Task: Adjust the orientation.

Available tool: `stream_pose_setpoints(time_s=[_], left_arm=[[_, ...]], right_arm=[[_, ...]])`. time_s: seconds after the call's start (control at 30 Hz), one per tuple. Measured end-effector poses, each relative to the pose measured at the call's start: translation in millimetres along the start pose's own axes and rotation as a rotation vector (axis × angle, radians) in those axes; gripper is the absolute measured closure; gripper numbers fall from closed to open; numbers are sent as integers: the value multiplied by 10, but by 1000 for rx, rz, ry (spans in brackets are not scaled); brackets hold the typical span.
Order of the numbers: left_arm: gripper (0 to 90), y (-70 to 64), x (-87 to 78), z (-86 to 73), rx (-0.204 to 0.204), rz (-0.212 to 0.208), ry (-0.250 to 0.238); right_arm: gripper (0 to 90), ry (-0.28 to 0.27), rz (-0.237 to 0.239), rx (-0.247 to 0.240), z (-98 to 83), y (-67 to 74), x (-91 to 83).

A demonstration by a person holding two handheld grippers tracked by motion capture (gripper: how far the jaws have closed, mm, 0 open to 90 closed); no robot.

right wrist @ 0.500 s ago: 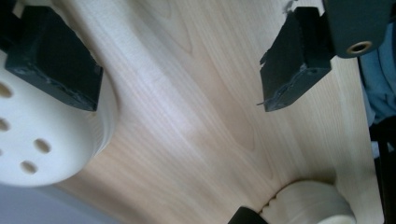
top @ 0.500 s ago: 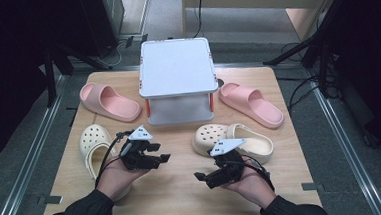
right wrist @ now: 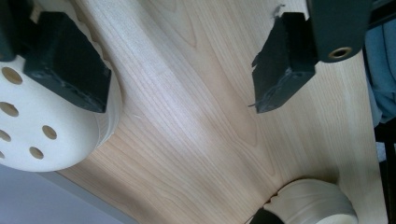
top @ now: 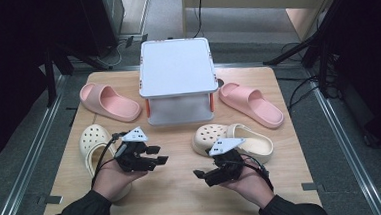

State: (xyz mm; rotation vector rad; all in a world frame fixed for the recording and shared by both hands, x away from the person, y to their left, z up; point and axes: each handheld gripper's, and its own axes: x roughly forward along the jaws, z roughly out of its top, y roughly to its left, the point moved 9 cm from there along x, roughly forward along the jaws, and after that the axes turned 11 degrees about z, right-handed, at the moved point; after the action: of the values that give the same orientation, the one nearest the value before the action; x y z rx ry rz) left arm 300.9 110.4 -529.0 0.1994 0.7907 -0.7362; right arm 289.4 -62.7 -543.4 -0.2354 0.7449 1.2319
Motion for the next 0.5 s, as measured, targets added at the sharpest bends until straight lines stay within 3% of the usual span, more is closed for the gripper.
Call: stream_pose_setpoints(time_s=[0.13,0.27,0.47,0.5], left_arm=[[551,20,-27,5,-12,5,5],[552,8,-20,-10,5,7,18],[570,32,-48,-15,-19,-3,11],[569,47,-71,-11,-40,-4,-1]], right_arm=[[257,-2,1,17,6,-1,-12],[287,-23,15,22,33,-11,-28],[327,-30,22,41,48,-22,-58],[341,-37,21,37,63,-21,-72]])
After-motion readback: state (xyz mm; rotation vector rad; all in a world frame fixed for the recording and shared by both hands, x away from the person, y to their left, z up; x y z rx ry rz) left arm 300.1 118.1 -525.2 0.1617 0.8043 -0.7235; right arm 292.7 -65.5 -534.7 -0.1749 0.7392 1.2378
